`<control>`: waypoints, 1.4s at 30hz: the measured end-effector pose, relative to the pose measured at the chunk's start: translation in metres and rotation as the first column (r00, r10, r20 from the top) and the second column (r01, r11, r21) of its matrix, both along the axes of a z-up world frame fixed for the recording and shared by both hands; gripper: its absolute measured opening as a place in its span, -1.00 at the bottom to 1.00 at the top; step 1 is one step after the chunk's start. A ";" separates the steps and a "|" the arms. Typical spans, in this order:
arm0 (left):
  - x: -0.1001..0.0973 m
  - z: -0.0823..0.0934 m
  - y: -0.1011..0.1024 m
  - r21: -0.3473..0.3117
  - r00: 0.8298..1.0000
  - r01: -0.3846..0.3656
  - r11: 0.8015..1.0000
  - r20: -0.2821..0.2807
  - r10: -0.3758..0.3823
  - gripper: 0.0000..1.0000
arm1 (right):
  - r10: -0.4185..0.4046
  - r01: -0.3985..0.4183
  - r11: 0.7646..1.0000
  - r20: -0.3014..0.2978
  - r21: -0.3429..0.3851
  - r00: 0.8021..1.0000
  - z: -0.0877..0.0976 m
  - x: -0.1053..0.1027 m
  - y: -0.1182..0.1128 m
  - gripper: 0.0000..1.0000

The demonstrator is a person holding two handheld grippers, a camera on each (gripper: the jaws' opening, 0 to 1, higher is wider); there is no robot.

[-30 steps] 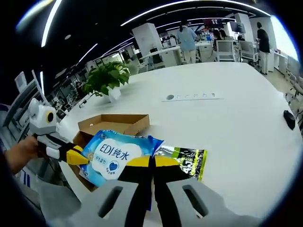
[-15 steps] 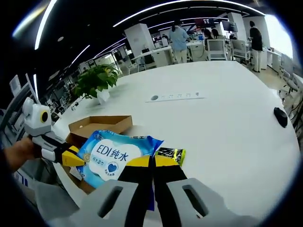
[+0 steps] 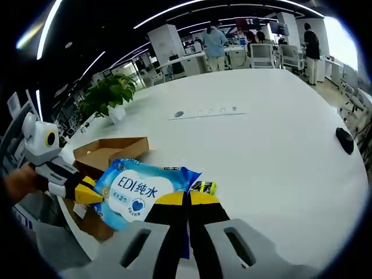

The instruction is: Operate the shoe box by opening the lid, removing the specified soft item, and placing it in the target area until the item is outside and the box remains undamaged.

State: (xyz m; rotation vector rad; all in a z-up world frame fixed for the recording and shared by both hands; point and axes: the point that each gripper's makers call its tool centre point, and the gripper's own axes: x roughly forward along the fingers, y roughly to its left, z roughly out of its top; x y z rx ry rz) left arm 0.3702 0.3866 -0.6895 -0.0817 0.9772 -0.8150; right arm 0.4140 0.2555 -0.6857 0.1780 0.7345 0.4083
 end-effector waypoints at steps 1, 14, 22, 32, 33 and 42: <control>0.001 -0.001 0.000 0.005 1.000 0.002 1.000 0.001 -0.002 -0.94 | 0.001 -0.001 1.000 -0.002 -0.001 1.000 -0.001 0.001 0.000 -1.00; 0.017 -0.028 0.001 0.172 0.996 0.080 0.982 0.018 -0.085 -0.94 | 0.010 -0.011 1.000 -0.044 -0.024 0.999 -0.039 0.017 0.004 -1.00; 0.022 -0.040 -0.002 0.273 0.986 0.148 0.951 0.029 -0.162 -0.93 | 0.001 -0.003 1.000 -0.068 -0.029 0.998 -0.058 0.023 0.003 -1.00; 0.025 -0.052 0.001 0.322 0.981 0.172 0.931 0.031 -0.192 -0.92 | -0.010 0.009 1.000 -0.072 -0.019 0.997 -0.071 0.024 0.004 -1.00; 0.025 -0.053 0.001 0.325 0.981 0.173 0.930 0.032 -0.194 -0.92 | -0.013 0.012 1.000 -0.067 -0.016 0.998 -0.070 0.024 0.004 -1.00; 0.023 -0.055 0.003 0.361 0.976 0.182 0.915 0.049 -0.214 -0.89 | -0.018 0.018 1.000 -0.057 0.000 0.998 -0.068 0.028 0.005 -1.00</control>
